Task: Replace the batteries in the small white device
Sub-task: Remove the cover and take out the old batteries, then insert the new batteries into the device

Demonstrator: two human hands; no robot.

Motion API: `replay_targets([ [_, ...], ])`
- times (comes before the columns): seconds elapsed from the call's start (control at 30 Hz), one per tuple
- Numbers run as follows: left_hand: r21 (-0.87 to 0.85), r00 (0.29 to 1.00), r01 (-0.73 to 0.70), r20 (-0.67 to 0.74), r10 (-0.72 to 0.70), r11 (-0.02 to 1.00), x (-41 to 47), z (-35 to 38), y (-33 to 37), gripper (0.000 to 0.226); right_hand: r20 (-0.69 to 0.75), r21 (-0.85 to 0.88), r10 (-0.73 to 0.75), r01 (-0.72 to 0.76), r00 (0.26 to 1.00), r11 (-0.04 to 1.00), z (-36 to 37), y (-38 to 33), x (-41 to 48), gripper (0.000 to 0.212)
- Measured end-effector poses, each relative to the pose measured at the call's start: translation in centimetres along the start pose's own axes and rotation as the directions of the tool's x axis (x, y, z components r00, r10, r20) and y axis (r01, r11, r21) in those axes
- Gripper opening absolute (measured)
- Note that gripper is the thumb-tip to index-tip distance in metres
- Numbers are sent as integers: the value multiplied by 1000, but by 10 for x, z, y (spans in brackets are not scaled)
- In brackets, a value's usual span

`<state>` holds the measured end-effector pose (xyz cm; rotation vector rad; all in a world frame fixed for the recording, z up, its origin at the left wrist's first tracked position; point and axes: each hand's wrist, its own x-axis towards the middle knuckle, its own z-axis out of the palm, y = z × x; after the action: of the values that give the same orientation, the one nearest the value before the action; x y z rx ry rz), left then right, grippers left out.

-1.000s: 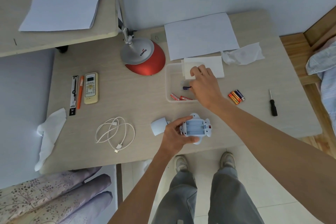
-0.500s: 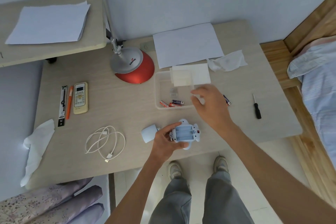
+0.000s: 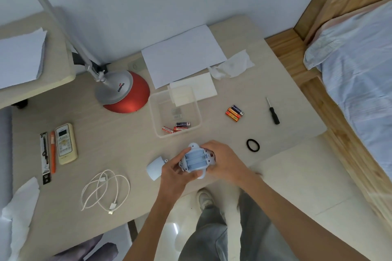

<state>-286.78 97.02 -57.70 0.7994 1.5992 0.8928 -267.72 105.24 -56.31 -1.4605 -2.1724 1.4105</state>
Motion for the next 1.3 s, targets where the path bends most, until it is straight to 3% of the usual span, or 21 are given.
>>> replay_targets([
  [0.13, 273, 999, -41, 25, 35, 961, -6, 0, 9, 77, -9, 8, 29, -29, 1000, 1000, -11, 10, -5, 35],
  [0.27, 634, 989, -150, 94, 118, 759, -14, 3, 35, 67, -63, 35, 95, -93, 993, 995, -24, 27, -21, 42],
  [0.33, 713, 983, -181, 101, 156, 677, -13, 14, 62, 59, -84, 53, 120, -116, 989, 992, -30, 35, -29, 47],
  [0.47, 687, 952, -286, 123, 281, 668, 16, 55, 114, 39, -109, 80, 144, -136, 984, 988, -30, 42, -39, 52],
  [0.57, 692, 940, -327, 168, 297, 643, 54, 91, 137, 39, -117, 76, 145, -137, 982, 988, -30, 42, -44, 53],
  [0.8, 820, 974, -208, 126, 186, 533, 117, 141, 124, 32, -106, 81, 158, -150, 982, 985, -32, 44, -48, 57],
  [0.97, 865, 977, -127, 26, 210, 485, 134, 149, 103, 49, -104, 65, 133, -126, 986, 990, -29, 48, -46, 59],
  [1.17, 844, 987, -99, 15, 161, 527, 130, 141, 110, 35, -104, 44, 138, -134, 985, 990, -27, 49, -46, 58],
  [1.3, 706, 985, -145, 35, 169, 693, 97, 122, 127, 46, -90, 36, 145, -142, 985, 989, -28, 47, -46, 59],
])
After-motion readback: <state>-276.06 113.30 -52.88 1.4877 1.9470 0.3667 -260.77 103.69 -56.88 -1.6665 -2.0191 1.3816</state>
